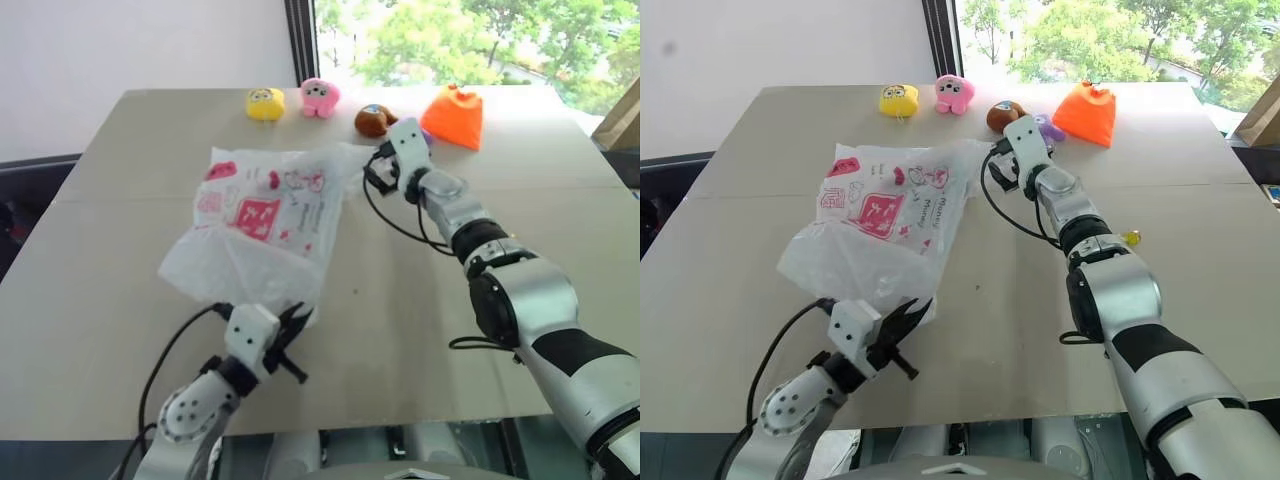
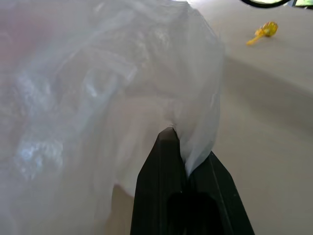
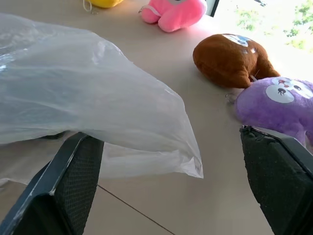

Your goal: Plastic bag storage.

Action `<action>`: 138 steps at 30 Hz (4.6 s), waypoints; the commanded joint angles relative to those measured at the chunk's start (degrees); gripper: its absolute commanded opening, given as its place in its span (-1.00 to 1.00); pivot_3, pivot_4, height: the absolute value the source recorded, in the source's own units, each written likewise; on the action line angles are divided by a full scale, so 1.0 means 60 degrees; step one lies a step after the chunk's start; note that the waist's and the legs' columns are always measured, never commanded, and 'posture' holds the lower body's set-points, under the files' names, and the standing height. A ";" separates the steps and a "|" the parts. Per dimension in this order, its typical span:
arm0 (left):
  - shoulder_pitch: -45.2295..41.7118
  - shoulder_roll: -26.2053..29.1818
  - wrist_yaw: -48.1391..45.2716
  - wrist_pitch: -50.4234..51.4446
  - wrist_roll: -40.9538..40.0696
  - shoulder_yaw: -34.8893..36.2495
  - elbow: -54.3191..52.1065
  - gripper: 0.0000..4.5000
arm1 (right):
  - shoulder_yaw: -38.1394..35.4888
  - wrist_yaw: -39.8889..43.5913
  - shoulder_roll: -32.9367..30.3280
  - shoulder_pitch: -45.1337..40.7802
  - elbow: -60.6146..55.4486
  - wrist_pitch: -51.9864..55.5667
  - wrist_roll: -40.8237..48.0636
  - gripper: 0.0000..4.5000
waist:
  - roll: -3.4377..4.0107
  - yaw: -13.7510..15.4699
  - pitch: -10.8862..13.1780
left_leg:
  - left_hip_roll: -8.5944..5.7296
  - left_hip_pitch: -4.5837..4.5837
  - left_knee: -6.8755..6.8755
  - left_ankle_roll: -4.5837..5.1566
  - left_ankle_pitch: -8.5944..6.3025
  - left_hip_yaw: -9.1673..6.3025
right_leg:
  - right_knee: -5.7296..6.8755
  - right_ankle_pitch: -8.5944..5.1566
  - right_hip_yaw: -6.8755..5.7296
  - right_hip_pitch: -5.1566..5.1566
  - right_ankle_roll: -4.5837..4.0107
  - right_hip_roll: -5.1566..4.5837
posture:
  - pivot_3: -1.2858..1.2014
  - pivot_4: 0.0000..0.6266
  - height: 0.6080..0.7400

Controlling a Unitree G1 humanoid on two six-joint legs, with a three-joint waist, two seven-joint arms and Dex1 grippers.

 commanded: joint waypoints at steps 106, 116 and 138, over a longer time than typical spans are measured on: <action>-0.7660 -0.1858 0.2140 0.4238 -0.1509 0.0547 0.0345 -1.00 | -0.1288 0.5618 -0.4287 0.5685 -0.9790 0.5288 0.4535 -0.70 | 0.0037 0.0317 0.0015 | -0.0021 0.0008 0.0067 -0.0003 0.0006 -0.0052 | -0.0015 0.0026 -0.0012 0.0077 0.0050 0.0016 | 0.03 -0.52 1.00; -0.7638 -0.1926 0.2595 0.4801 -0.1799 0.0655 -0.0552 -1.00 | -0.0131 0.5356 -0.2452 0.2871 -0.7034 0.4400 0.3589 -0.70 | 0.0036 0.0281 0.0015 | -0.0023 0.0000 0.0047 -0.0001 0.0005 -0.0053 | -0.0024 0.0025 -0.0015 0.0063 0.0047 0.0017 | 0.03 -0.52 1.00; -0.8275 -0.1917 0.2688 0.4679 -0.1850 0.0733 0.0215 -1.00 | -0.0398 0.5893 -0.4543 0.7339 -1.1850 0.6173 0.4089 0.94 | 0.0036 0.0321 0.0015 | -0.0044 -0.0115 0.0082 -0.0001 0.0006 -0.0153 | -0.0038 0.0026 -0.0076 0.0022 0.0049 0.0002 | 0.03 -0.52 1.00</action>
